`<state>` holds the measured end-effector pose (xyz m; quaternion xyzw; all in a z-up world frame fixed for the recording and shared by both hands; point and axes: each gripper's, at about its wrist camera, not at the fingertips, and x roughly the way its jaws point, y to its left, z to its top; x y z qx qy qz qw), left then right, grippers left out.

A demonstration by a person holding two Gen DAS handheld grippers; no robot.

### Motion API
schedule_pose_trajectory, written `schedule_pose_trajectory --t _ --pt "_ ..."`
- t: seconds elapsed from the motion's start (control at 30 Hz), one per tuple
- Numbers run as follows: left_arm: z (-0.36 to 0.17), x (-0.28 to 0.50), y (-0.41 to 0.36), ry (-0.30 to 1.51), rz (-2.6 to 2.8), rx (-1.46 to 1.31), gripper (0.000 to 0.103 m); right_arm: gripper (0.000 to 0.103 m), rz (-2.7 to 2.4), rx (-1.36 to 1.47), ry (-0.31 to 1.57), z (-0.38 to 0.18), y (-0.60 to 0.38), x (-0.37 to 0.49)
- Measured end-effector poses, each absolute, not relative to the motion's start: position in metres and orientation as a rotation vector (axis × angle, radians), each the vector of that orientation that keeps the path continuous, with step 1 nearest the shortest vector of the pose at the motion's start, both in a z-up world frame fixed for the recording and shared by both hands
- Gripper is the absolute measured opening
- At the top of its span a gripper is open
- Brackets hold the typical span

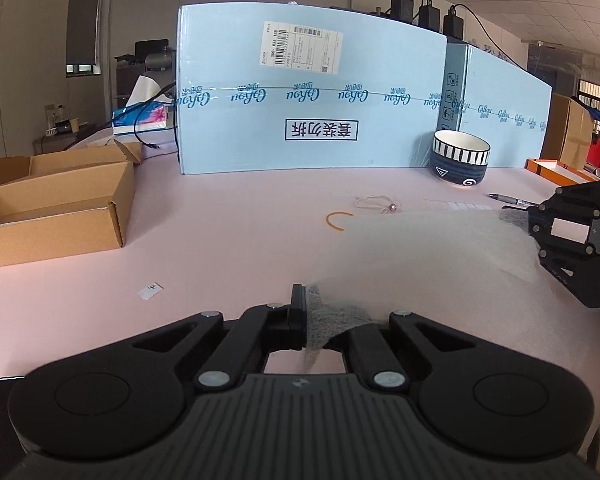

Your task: Fold shopping bag

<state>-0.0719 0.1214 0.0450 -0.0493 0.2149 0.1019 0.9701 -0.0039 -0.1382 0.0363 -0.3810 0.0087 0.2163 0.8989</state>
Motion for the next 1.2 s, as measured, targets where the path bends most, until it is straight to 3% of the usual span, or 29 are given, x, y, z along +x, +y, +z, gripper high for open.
schedule_pose_trajectory --t 0.5,0.77,1.03,1.13,1.2 --pt "0.111 -0.094 0.131 0.304 0.106 -0.176 0.002 0.000 0.064 -0.719 -0.052 0.116 -0.228 -0.036" --pt "0.112 -0.062 0.161 0.419 0.107 -0.267 0.009 0.000 0.127 -0.454 0.179 0.116 -0.267 0.001" --pt "0.059 -0.001 0.184 0.633 0.109 -0.380 0.010 0.000 0.181 -0.260 0.437 0.070 -0.286 0.053" --pt "0.039 0.019 0.188 0.699 0.125 -0.401 0.010 0.007 0.173 -0.209 0.493 0.053 -0.296 0.064" --pt "0.033 0.024 0.190 0.716 0.131 -0.415 0.010 0.024 0.156 -0.161 0.507 0.047 -0.304 0.068"
